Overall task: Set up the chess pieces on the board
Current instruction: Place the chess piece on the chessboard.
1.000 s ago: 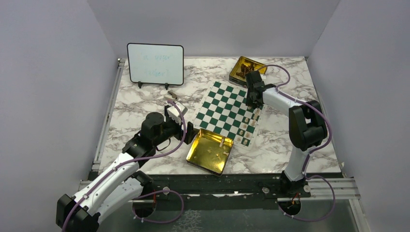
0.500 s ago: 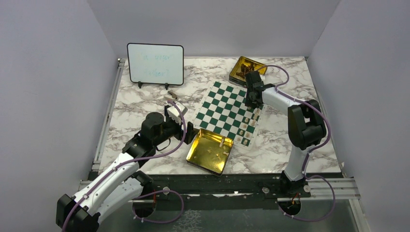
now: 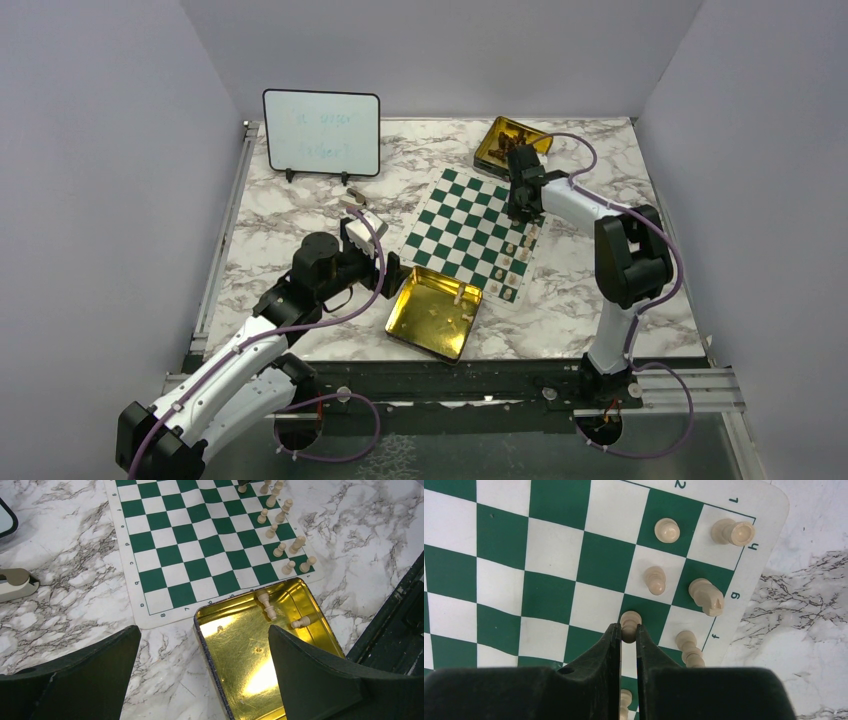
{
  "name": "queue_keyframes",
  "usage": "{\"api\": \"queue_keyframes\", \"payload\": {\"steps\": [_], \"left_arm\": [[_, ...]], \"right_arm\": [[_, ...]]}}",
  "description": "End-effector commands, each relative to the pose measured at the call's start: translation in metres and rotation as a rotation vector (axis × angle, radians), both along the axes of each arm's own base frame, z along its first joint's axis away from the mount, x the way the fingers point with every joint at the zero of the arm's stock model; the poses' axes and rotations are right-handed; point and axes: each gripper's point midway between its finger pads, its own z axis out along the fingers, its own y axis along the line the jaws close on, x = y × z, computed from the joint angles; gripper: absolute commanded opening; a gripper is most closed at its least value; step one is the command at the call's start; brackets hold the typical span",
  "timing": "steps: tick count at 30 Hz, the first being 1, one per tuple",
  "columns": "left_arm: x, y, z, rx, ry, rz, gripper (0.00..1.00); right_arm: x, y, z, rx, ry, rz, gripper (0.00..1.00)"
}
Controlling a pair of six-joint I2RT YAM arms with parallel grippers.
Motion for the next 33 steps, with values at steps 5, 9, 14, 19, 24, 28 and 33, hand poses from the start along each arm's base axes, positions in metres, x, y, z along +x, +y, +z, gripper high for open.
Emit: {"api": "queue_keyframes", "payload": {"steps": [5,9,14,19,24,28,33], "left_arm": [[0.0,0.002,0.005,-0.006,-0.025,0.007,0.99],[0.0,0.002,0.004,-0.006,-0.024,0.006,0.99],[0.0,0.001,0.005,-0.006,-0.024,0.006,0.99],[0.0,0.002,0.004,-0.004,-0.024,0.008,0.99],[0.0,0.002,0.004,-0.005,-0.025,0.01,0.99],[0.001,0.003,0.005,-0.004,-0.028,0.01,0.99],[0.0,0.003,0.006,-0.003,-0.033,0.011,0.99]], "right_arm": [[-0.007,-0.003,0.006,-0.011,0.032,0.002,0.14],[-0.008,-0.005,0.005,-0.013,0.032,-0.002,0.14],[-0.006,-0.005,0.002,-0.014,0.031,-0.002,0.14],[-0.006,-0.006,-0.006,-0.014,0.048,-0.007,0.14],[-0.004,-0.005,-0.004,-0.005,0.043,-0.012,0.2],[-0.003,-0.004,-0.001,-0.002,0.041,-0.005,0.28],[-0.002,-0.004,0.007,0.004,0.024,-0.006,0.29]]}}
